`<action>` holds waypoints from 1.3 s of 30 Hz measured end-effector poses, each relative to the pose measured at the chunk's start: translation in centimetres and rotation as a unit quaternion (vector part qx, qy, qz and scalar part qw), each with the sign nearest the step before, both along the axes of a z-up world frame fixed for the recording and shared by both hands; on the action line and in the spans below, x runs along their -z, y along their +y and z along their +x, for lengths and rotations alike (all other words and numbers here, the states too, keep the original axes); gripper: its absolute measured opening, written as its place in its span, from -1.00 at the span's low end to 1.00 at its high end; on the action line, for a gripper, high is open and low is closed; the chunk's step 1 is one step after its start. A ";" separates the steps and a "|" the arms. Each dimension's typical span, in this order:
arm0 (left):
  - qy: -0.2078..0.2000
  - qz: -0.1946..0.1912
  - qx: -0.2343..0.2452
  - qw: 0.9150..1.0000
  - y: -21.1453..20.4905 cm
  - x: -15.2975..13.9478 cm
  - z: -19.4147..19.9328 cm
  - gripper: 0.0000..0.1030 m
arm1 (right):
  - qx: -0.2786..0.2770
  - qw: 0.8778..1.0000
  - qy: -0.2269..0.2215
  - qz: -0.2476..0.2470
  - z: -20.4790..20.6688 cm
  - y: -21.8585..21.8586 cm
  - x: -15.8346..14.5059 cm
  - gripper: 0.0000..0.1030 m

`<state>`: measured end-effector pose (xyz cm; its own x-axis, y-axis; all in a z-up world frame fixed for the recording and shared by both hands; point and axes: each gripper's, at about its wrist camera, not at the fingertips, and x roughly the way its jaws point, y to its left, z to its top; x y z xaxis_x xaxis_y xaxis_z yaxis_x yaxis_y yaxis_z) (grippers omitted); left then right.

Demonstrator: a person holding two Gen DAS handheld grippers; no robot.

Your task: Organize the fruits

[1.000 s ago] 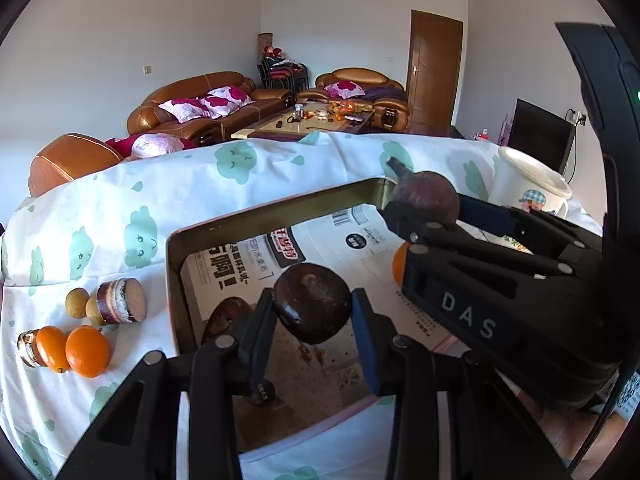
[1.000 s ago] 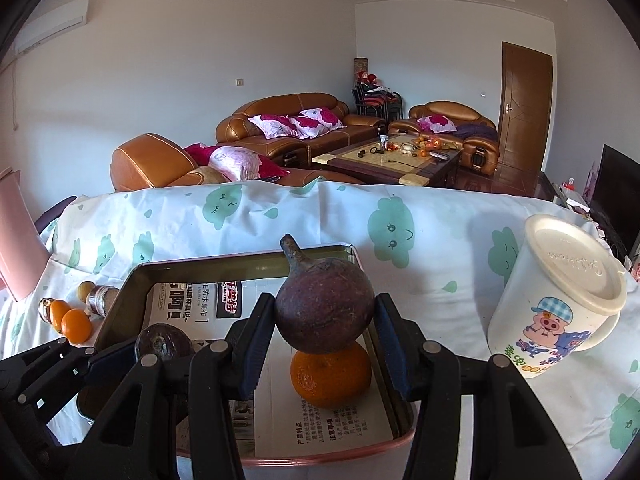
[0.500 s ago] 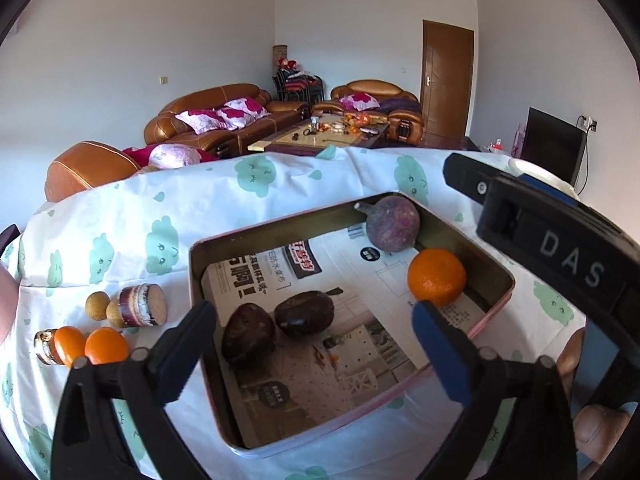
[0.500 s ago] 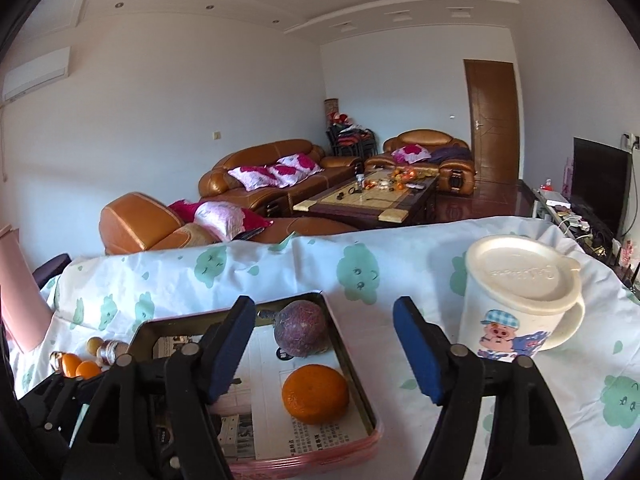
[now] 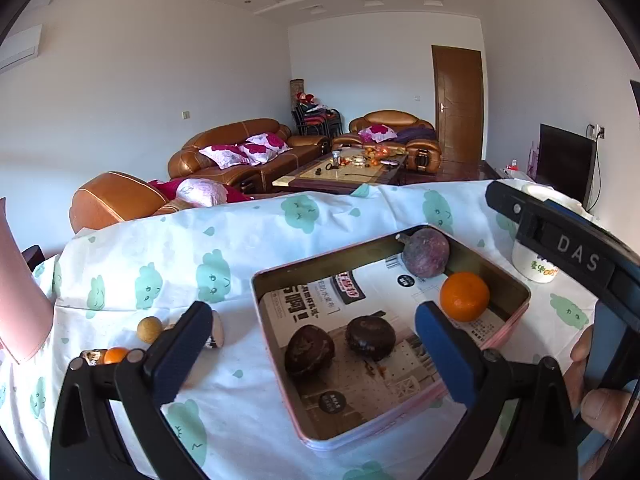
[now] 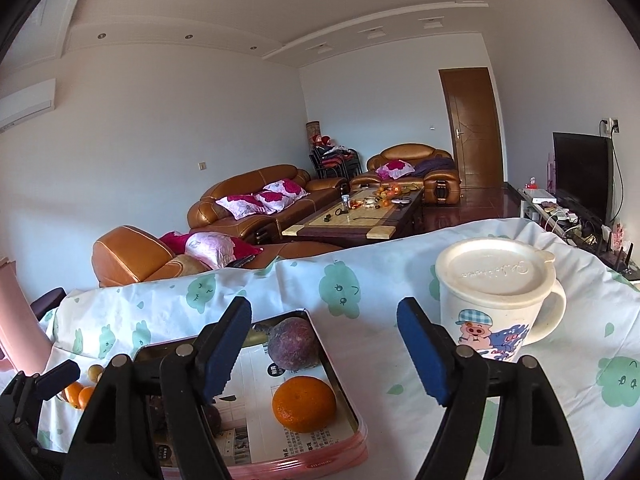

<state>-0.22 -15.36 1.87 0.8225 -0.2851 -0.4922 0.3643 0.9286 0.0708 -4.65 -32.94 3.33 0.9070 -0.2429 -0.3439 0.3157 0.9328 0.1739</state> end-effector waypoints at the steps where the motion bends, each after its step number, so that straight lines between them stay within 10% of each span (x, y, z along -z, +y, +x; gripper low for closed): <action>1: 0.000 0.002 -0.005 1.000 0.3 0.1 0.1 1.00 | 0.001 1.000 -0.001 0.000 0.0 0.1 0.1 0.49; 39: 0.023 0.015 -0.109 0.994 14.2 0.8 3.0 1.00 | -0.061 0.998 0.035 -0.008 -1.8 11.3 1.1 0.49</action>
